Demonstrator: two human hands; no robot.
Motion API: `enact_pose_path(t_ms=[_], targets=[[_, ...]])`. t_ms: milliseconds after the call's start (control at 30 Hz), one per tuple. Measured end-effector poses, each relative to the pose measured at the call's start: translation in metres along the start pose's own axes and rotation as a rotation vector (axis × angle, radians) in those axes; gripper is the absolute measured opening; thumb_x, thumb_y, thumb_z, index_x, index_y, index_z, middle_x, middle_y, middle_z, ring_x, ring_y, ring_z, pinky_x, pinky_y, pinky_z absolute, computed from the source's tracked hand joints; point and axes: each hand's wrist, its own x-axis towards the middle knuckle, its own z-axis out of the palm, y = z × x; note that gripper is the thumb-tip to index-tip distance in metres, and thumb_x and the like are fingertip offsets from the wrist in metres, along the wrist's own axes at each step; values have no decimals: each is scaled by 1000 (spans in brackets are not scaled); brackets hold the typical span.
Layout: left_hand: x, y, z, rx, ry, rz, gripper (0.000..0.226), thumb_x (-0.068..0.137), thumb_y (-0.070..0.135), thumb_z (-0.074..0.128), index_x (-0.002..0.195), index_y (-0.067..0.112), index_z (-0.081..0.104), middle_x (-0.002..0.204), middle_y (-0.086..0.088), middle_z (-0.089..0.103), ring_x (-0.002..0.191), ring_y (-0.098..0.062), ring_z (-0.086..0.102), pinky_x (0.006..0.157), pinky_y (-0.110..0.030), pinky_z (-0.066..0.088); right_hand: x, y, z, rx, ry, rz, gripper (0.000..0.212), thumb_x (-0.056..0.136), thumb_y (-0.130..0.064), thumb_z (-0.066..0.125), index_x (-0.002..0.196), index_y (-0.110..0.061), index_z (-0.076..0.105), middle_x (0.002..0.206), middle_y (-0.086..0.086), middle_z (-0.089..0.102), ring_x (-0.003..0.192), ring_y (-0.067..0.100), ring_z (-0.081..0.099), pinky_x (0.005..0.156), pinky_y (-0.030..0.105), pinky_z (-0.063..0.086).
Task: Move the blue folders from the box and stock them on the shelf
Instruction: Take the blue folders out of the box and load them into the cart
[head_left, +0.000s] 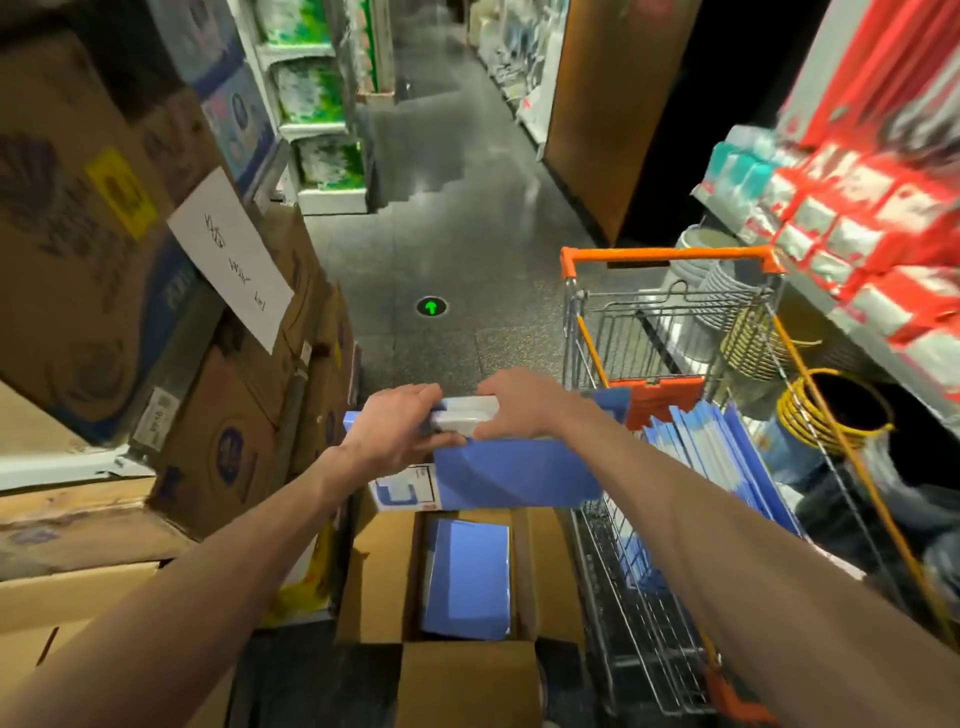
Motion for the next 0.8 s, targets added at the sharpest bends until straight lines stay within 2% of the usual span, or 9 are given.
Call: enact_pose_path(t_ms=[67,133,200,267,333,433,600,733,800], targets=[[-13,6,-9,-20,33,-68,43,86,66,62,88,27,44,89,5,60,82,-21,59,62,-35,36,-17,-11,-8,-3,119,61,36,81,-43,72,105,-17,67,103,8,69,91,28,62,72,36,46],[-23,13,-19,-27,64,-135,44,88,66,60,89,25,44,90,1,63,82,-24,60,60,-37,34,-34,-18,-14,13,266,111,42,82,-37,71,118,-18,64,120,9,65,111,29,59,92,38,43],[-30,19,-27,-62,100,-181,45,89,66,58,89,24,45,86,1,62,78,-24,58,59,-36,32,-52,-18,-15,10,454,134,57,84,-27,70,137,-13,53,145,12,49,135,30,41,114,40,26],[-34,27,-34,-142,129,-221,48,88,68,58,90,21,50,82,3,61,73,-20,56,57,-37,37,-76,-10,-14,98,645,206,65,87,-21,68,146,-11,42,155,12,36,144,31,29,120,43,22],[-34,36,-40,-220,160,-261,50,87,70,57,89,19,53,79,3,61,70,-19,57,55,-37,40,-98,4,-9,210,732,343,69,89,-23,66,149,-10,37,155,13,34,145,33,27,119,48,27],[-26,55,-44,-346,167,-331,48,89,68,57,88,20,55,79,3,61,74,-21,59,58,-35,39,-129,29,5,487,709,599,74,88,-34,69,150,-11,35,152,10,39,141,34,34,114,50,34],[-3,103,-35,-724,79,-346,58,85,72,60,93,14,68,87,-4,74,80,-22,71,72,-41,59,-189,52,20,1101,732,805,86,83,-44,78,149,-15,31,137,-3,53,125,27,55,102,49,47],[12,166,-14,-1016,-6,-404,60,82,69,67,87,9,74,83,-5,77,79,-21,75,71,-37,62,-232,96,44,1400,882,928,113,46,-78,82,134,-16,44,124,1,63,105,27,67,91,49,57],[14,197,-4,-1142,-61,-445,53,83,63,70,89,10,73,81,-2,76,72,-15,75,64,-29,60,-252,114,51,1457,951,957,104,40,-79,83,120,-18,58,113,1,70,96,26,71,85,47,59]])
